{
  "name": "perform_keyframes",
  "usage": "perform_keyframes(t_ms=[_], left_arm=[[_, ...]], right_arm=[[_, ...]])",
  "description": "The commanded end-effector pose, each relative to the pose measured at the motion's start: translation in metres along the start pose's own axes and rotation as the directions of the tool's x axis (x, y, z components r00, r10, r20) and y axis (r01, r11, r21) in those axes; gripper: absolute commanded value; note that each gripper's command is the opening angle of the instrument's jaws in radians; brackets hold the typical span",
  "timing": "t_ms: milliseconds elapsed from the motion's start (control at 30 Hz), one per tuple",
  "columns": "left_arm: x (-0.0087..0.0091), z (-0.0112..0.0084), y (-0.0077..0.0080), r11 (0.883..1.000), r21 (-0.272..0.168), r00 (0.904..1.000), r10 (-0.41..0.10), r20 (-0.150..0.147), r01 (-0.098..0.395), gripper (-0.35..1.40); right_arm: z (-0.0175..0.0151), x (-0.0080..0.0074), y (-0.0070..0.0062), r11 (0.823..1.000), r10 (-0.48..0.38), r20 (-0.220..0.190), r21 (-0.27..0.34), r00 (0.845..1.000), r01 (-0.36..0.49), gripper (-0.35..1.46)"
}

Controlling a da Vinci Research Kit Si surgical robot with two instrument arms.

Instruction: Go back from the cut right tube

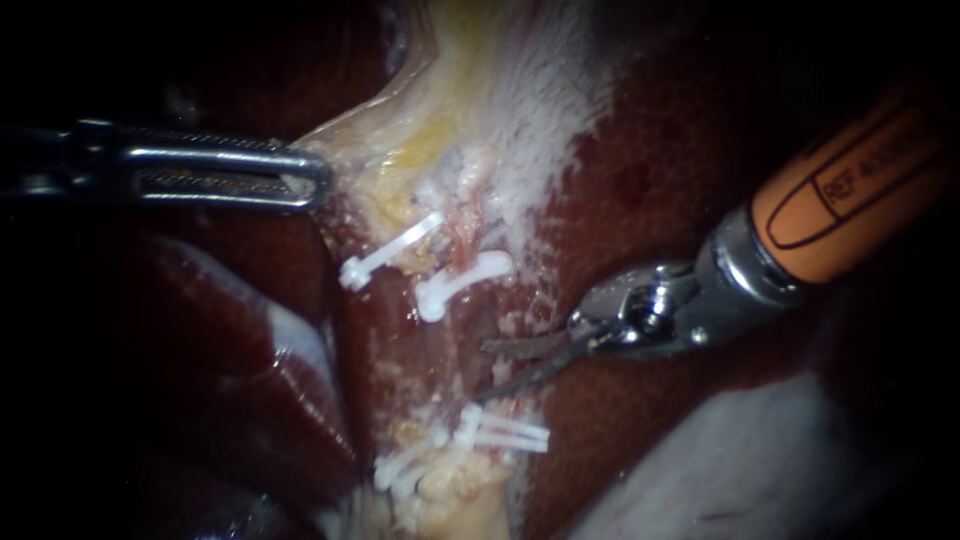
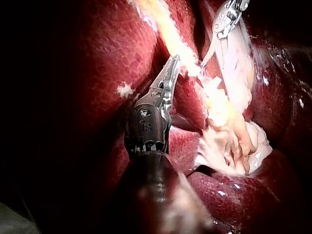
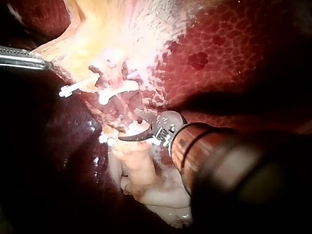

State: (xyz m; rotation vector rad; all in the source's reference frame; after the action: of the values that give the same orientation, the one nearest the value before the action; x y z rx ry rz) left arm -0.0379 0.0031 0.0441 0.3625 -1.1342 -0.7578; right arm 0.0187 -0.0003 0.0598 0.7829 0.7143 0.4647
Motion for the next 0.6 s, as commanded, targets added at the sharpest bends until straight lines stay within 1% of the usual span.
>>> perform_keyframes(t_ms=[33,133,233,300,367,433,600], left_arm=[[0.0001,0.0001,0.0,1.0,-0.001,1.0,0.0,0.0,0.0,-0.27],[0.0002,0.0001,0.0001,1.0,-0.001,1.0,0.001,0.0,-0.001,-0.27],[0.0004,0.0002,0.0002,1.0,-0.001,1.0,0.001,0.0,-0.001,-0.27],[0.0005,0.0002,0.0004,1.0,-0.001,1.0,0.002,0.0,-0.002,-0.27],[0.0006,0.0002,0.0007,1.0,0.0,1.0,0.003,0.0,-0.003,-0.27],[0.0008,0.0003,0.0009,1.0,0.0,1.0,0.003,0.0,-0.003,-0.27],[0.0015,0.0006,0.0016,1.0,0.0,1.0,0.006,0.003,-0.006,-0.27]], right_arm=[[-0.0004,-0.0001,0.0,1.0,-0.013,-0.004,-0.005,1.0,0.013,1.01],[-0.0014,-0.0005,0.0,0.997,-0.079,-0.02,-0.022,0.997,0.079,1.16],[-0.0023,-0.001,0.0,0.99,-0.135,-0.03,-0.043,0.99,0.134,1.21],[-0.0027,-0.0011,0.0,0.985,-0.166,-0.038,-0.063,0.985,0.163,1.28],[-0.0029,-0.0011,0.0,0.975,-0.209,-0.045,-0.089,0.977,0.204,1.35],[-0.0031,-0.0009,0.0001,0.96,-0.261,-0.051,-0.122,0.964,0.253,1.41],[-0.0043,-0.0006,0.0001,0.931,-0.339,-0.048,-0.162,0.94,0.327,1.43]])
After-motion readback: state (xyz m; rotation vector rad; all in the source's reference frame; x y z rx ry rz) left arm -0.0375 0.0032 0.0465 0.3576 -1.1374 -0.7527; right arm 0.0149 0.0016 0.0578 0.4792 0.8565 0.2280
